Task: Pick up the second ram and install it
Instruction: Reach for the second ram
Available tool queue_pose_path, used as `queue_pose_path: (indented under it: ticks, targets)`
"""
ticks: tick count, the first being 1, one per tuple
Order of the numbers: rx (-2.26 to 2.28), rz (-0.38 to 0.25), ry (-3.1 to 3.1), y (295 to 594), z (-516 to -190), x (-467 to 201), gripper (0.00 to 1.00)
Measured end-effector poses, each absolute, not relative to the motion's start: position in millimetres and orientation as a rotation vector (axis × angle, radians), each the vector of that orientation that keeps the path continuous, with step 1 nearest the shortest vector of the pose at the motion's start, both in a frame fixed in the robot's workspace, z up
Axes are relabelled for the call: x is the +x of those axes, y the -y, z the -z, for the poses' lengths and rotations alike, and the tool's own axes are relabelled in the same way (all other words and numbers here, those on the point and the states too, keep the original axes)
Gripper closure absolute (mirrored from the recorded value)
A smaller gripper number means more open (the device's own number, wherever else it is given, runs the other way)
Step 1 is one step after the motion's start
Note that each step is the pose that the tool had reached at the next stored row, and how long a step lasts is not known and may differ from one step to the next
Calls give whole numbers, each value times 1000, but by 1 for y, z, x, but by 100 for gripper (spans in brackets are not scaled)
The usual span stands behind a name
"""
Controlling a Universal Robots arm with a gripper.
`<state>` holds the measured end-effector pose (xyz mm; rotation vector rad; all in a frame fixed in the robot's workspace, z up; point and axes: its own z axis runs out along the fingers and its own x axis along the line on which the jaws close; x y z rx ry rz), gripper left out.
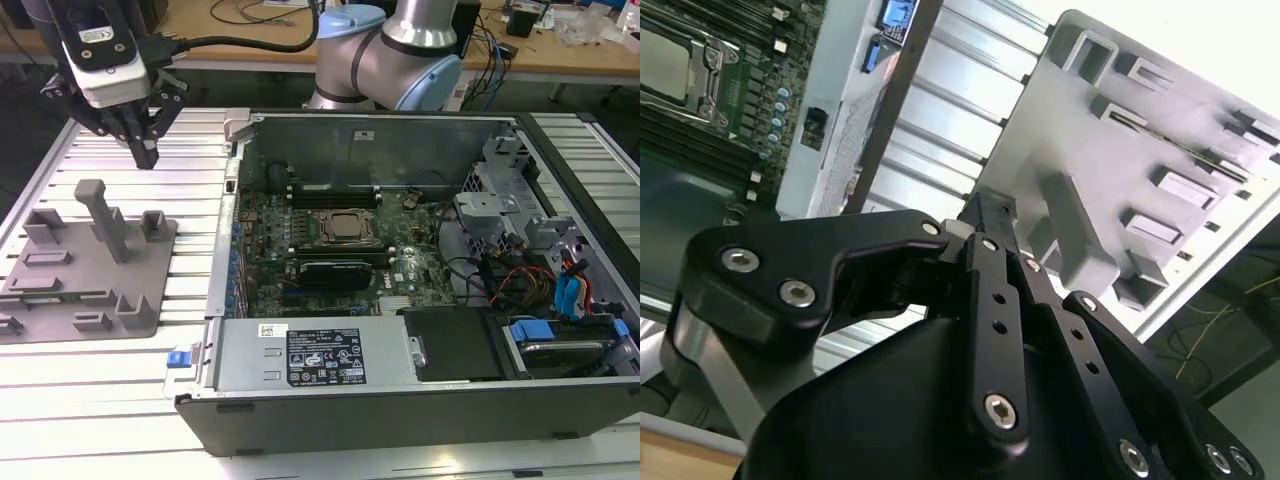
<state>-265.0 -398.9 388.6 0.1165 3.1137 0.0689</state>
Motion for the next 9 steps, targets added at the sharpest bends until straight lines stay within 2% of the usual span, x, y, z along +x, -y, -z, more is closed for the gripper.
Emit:
queue_pose_path:
  ticks: [9]
  targets:
    - [117, -69, -3114, 399, -388, -282, 92]
